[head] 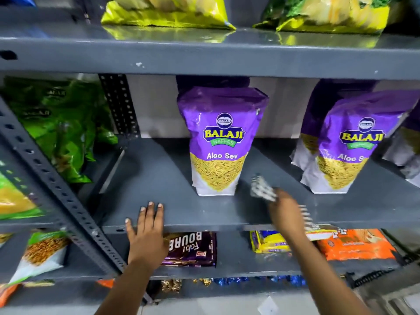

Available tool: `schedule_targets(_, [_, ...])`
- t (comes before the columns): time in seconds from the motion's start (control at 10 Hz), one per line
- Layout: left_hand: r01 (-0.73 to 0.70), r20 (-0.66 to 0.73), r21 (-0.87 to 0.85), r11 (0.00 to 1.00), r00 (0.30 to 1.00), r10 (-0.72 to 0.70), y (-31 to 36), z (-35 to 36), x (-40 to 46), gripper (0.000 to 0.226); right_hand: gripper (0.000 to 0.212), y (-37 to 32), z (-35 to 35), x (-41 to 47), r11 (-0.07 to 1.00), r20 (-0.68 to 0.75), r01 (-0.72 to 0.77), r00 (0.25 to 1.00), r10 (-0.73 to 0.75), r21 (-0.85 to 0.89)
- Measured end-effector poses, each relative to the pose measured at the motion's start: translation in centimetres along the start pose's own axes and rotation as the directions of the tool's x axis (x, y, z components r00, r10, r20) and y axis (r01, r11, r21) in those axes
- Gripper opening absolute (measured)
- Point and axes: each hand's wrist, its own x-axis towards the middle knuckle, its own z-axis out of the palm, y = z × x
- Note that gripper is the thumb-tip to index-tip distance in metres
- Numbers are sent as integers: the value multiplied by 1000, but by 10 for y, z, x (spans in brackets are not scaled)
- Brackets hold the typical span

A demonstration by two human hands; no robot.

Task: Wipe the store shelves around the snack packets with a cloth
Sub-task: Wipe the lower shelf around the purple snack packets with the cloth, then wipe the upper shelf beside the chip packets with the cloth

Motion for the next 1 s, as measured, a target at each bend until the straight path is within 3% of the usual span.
schedule_targets(0.1, [12,12,21,1000,1000,-12,-2,1,-1,96,42,3,16,-4,971,28,-25,999,33,-238])
schedule_targets(0.2, [22,-21,40,999,1000,-22,1,4,-3,96,59,-18,67,-29,949,91,258,965,-245,-184])
schedule_targets(0.3, [27,-99,-4,1000,995,-27,3,15,-9,101,73,-52,89,-57,895,165,422,902,-399,-145])
schedule_targets(0.4, [-14,-172,31,999,985,19,-5,35,-19,122,71,-53,92,-73,884,294,465,851,-434,-43])
schedule_targets(0.5, [-40,-234,45,998,971,50,-11,48,-30,125,62,-27,85,-93,909,586,417,740,-329,-17])
schedule_targets(0.6, [-50,-244,102,994,967,74,-14,54,-41,131,45,0,67,-106,937,777,317,622,-91,-144])
schedule_targets(0.7, [-131,-250,206,970,951,181,-15,70,-58,84,40,1,39,-105,947,818,281,574,-36,-155])
schedule_targets(0.8, [-98,-316,373,923,922,225,2,56,-55,39,43,-20,-7,-102,943,677,330,702,-219,-37])
schedule_targets(0.9, [-93,-493,292,952,838,233,34,21,-41,49,58,-65,-79,-102,906,423,421,814,-398,42])
schedule_targets(1.0, [-187,-623,140,972,747,233,83,-41,-16,80,64,-99,-149,-103,819,166,570,804,-572,63])
